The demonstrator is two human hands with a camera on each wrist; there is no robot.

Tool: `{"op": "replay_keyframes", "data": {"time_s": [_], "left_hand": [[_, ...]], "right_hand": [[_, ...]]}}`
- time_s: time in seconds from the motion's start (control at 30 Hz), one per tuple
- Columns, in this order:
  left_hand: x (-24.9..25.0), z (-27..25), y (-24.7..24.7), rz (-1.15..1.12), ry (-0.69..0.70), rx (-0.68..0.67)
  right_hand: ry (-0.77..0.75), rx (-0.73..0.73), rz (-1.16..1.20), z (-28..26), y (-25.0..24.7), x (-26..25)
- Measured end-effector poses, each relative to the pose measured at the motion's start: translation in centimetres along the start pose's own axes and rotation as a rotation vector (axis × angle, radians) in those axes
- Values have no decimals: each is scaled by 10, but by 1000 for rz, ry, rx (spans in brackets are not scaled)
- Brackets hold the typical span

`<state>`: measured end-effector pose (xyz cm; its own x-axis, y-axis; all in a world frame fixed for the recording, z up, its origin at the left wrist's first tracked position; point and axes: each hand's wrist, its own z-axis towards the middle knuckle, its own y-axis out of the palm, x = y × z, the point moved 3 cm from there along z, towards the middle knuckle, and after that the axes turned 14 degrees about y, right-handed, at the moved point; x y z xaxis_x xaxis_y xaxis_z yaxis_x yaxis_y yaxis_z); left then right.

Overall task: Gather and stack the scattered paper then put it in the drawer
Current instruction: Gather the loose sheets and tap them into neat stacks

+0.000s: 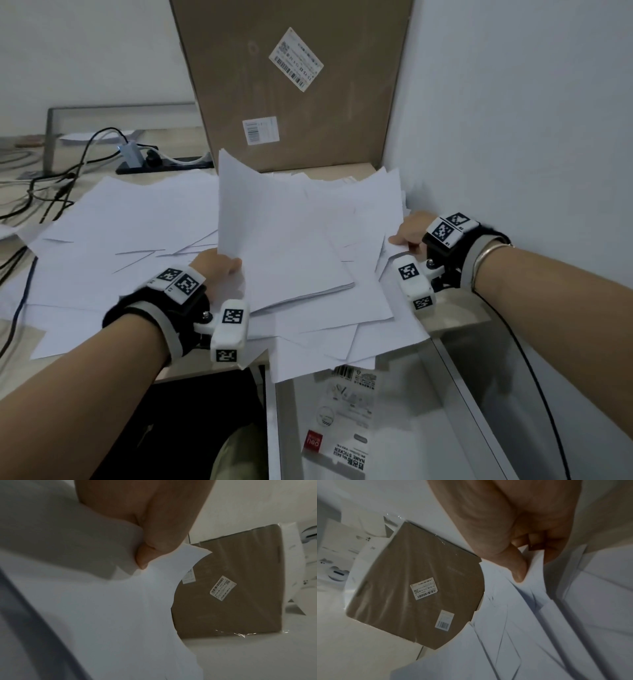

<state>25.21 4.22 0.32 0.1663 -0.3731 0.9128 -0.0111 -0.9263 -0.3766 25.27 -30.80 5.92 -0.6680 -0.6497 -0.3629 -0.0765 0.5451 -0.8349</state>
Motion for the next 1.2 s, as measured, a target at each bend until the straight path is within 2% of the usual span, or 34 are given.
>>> {"op": "replay_keyframes", "data": {"time_s": [0.1, 0.2, 0.3, 0.37, 0.47, 0.6, 0.83, 1.07, 1.2], "left_hand": [[-5, -5, -16, 34, -26, 27], [-5, -12, -22, 33, -47, 46], [-3, -19, -14, -42, -60, 23], [-5, -22, -4, -79, -82, 5], [-3, -26, 14, -94, -65, -13], [-7, -26, 25, -67, -21, 28], [-7, -26, 16, -60, -12, 38], [-10, -31, -6, -86, -39, 66], [-1, -38, -5, -162, -12, 74]], "right_hand": [[-22, -184, -2, 2, 20, 13], [51, -388, 315, 5, 36, 24], [96, -542, 440, -11, 46, 29], [109, -588, 542, -12, 47, 31], [127, -517, 573, -8, 41, 34], [52, -396, 482, -10, 35, 28], [-88, -269, 583, -11, 24, 25], [-175, -44, 714, -21, -19, 24], [-156, -75, 712, -39, -26, 25]]}}
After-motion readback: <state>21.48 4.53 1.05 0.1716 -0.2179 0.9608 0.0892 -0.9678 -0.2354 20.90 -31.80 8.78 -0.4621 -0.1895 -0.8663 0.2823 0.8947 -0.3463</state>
